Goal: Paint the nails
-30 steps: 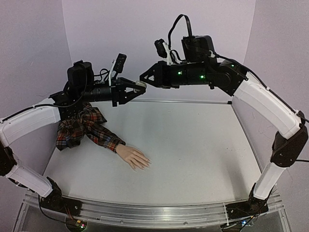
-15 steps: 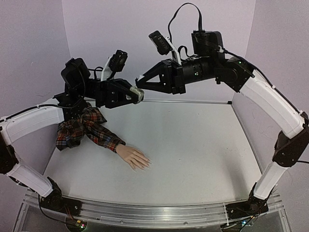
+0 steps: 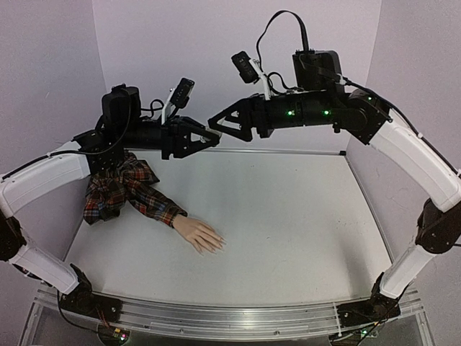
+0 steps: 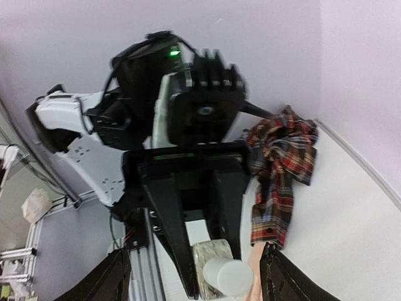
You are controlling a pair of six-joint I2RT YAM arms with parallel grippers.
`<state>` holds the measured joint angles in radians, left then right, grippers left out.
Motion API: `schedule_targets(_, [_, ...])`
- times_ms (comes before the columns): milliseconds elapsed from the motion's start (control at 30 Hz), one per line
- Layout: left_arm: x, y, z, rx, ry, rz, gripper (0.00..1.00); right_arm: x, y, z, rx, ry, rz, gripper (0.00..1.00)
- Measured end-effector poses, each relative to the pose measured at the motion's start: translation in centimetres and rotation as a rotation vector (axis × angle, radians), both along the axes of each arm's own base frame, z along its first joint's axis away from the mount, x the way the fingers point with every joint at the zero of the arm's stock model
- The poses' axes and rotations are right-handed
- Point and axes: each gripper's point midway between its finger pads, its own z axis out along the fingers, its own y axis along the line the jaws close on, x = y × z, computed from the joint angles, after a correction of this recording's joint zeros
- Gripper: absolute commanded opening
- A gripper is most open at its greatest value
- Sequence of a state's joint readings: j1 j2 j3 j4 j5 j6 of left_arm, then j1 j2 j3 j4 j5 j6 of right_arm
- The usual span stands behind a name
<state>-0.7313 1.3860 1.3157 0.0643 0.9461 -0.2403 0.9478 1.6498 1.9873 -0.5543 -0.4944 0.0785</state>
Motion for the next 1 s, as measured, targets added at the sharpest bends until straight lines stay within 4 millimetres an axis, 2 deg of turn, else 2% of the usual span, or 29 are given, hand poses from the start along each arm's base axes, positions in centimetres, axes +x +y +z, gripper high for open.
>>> schedule_targets(67, [1.1, 0.2, -0.2, 0.006, -0.031, 0.087, 0.00, 1.2, -0.6, -0.2, 0.004, 0.055, -0.096, 0.74])
schedule_targets(233, [2.4, 0.9, -0.3, 0.000, -0.086, 0.192, 0.00, 3.3, -1.2, -0.5, 0.037, 0.187, -0.267, 0.62])
schedule_targets(400, [3.0, 0.8, 0.0, -0.013, -0.102, 0.221, 0.00, 4.6, -0.4, -0.2, 0.074, 0.259, -0.327, 0.53])
schedule_targets(500, [3.3, 0.6, -0.1, -0.015, -0.103, 0.225, 0.00, 5.0, 0.1, -0.8, 0.070, 0.285, -0.344, 0.46])
schedule_targets(567, [3.5, 0.5, -0.3, -0.014, -0.102, 0.226, 0.00, 5.2, 0.3, -1.3, 0.065, 0.298, -0.354, 0.35])
schedule_targets(667, [3.7, 0.3, -0.7, -0.008, -0.094, 0.228, 0.00, 5.1, 0.6, -1.5, 0.064, 0.310, -0.352, 0.08])
schedule_targets(700, [3.8, 0.2, -0.8, -0.005, -0.091, 0.228, 0.00, 5.1, 0.6, -1.5, 0.066, 0.311, -0.350, 0.02])
schedule_targets(867, [3.4, 0.2, -0.8, -0.007, -0.072, 0.199, 0.00, 4.6, 0.9, -1.4, 0.047, 0.268, -0.309, 0.00])
schedule_targets(1000, [2.0, 0.4, -0.4, -0.032, -0.021, 0.099, 0.00, 2.9, 1.3, -1.0, 0.022, 0.183, -0.157, 0.00])
